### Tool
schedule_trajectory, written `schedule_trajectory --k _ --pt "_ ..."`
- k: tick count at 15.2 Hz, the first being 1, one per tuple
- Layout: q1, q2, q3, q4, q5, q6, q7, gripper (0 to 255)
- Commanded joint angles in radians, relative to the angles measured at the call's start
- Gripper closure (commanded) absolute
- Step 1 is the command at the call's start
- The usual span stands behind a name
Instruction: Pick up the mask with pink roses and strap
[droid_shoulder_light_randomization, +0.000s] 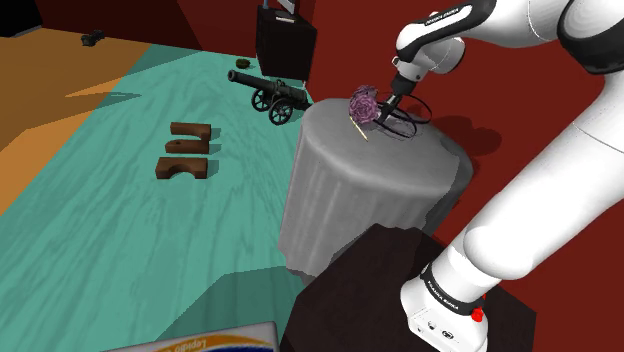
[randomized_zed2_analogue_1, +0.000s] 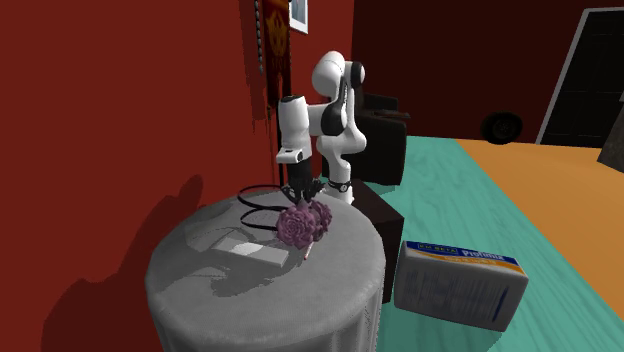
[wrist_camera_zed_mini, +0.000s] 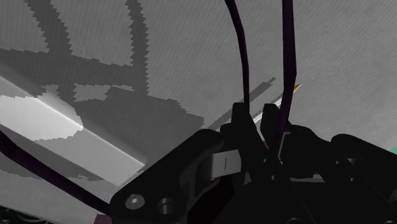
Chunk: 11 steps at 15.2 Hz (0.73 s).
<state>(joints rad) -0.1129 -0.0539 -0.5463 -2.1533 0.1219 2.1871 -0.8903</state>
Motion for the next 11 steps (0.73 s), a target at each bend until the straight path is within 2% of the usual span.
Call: schedule_trajectory --k 1,9,11 --pt "0.0 -0.013 0.001 0.015 -0.01 -0.024 0.01 255" --pt "0.0 -0.05 0.008 0.089 -0.039 -0.128 0.039 255" --pt "0.0 -0.051 0.008 0.09 -0.039 -0.13 0.04 255"
